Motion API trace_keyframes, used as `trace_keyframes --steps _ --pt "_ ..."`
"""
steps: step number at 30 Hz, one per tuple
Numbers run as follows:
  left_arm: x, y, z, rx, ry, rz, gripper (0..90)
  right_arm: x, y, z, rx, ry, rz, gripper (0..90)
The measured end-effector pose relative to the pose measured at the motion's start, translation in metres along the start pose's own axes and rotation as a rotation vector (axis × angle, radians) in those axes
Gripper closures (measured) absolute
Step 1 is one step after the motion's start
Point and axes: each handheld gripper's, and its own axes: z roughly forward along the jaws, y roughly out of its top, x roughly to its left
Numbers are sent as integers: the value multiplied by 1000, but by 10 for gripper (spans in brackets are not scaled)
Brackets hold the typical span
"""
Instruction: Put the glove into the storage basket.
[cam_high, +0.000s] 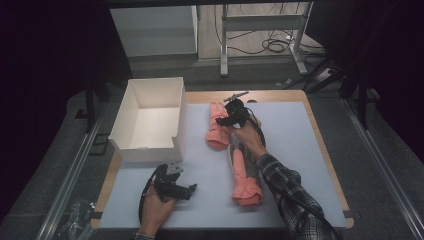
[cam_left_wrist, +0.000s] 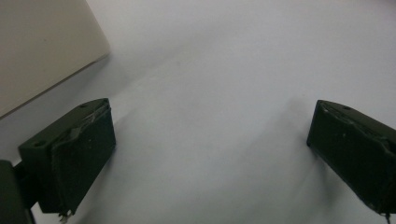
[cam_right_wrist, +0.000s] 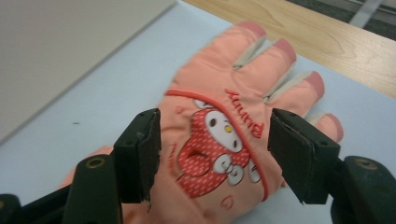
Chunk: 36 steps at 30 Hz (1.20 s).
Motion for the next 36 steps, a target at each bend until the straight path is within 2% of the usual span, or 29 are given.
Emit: trace_keyframes --steps 3,7,10,14,16,27,31,36 --pt "0 0 0 0 0 0 10 -4 0 11 30 1 21 353" --pt "0 0 0 0 0 0 10 -10 -2 20 70 43 43 422" --pt "0 0 0 0 0 0 10 -13 -4 21 74 69 74 545" --pt "0 0 0 0 0 0 10 -11 -3 17 79 78 76 766" --pt "0 0 0 0 0 0 10 -11 -1 14 80 77 73 815" --pt "0 0 0 0 0 -1 10 -9 5 1 29 85 88 859" --pt "0 0 0 0 0 0 10 -9 11 -10 -1 109 92 858" --pt "0 0 0 1 1 1 10 -5 14 -22 -7 138 73 857"
